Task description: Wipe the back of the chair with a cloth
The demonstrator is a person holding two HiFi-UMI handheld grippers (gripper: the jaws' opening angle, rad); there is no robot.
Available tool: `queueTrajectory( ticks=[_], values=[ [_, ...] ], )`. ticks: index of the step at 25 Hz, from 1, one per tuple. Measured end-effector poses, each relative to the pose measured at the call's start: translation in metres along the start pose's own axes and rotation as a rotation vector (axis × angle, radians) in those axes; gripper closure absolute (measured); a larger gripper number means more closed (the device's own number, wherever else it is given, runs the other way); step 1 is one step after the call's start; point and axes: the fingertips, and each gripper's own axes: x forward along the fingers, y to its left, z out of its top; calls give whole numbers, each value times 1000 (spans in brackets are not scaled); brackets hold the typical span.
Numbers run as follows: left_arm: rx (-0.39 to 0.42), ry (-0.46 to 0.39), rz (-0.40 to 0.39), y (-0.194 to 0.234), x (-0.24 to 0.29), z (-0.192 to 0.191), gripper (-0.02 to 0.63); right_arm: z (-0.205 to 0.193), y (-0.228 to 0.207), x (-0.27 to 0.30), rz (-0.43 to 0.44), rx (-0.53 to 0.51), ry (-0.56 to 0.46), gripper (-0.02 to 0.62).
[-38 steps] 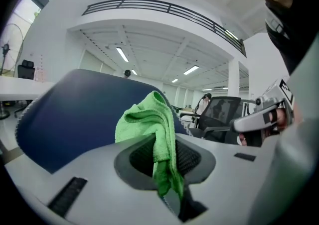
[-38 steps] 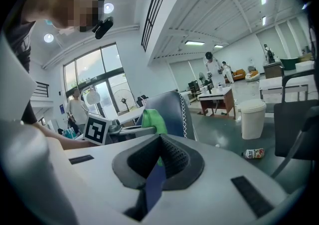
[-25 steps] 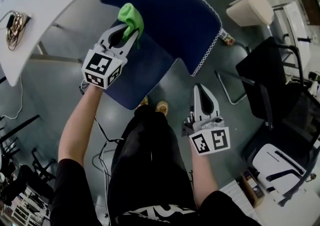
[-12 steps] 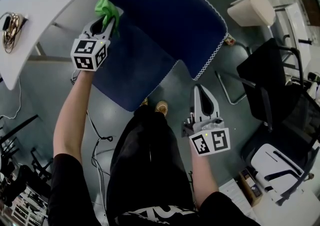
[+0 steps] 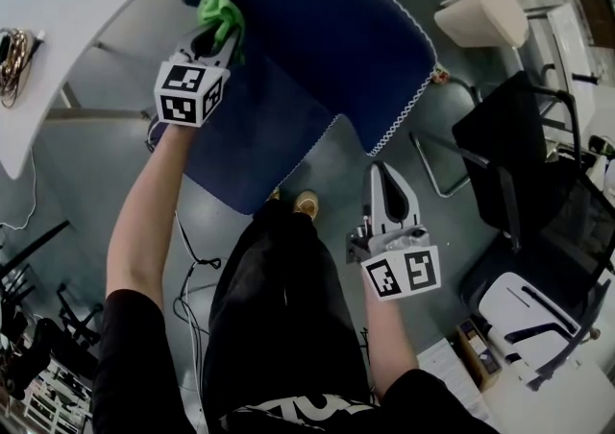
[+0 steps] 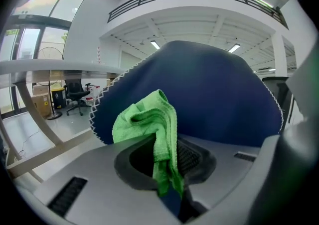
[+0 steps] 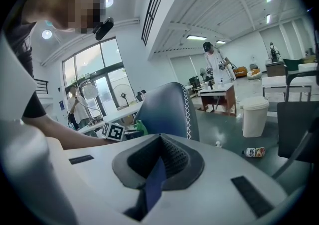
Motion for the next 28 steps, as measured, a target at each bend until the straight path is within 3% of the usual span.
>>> queueTrajectory(
  ticks=[11, 19, 28],
  values=[
    [14, -18, -166, -93, 7, -3, 537, 0, -9, -4, -8, 12, -2, 598],
    [44, -31, -334, -182, -4, -9, 537, -1, -11, -4, -6, 15, -5, 598],
    [12, -38, -474, -253, -17, -10, 537, 1, -15, -10, -13, 22, -14, 598]
  ],
)
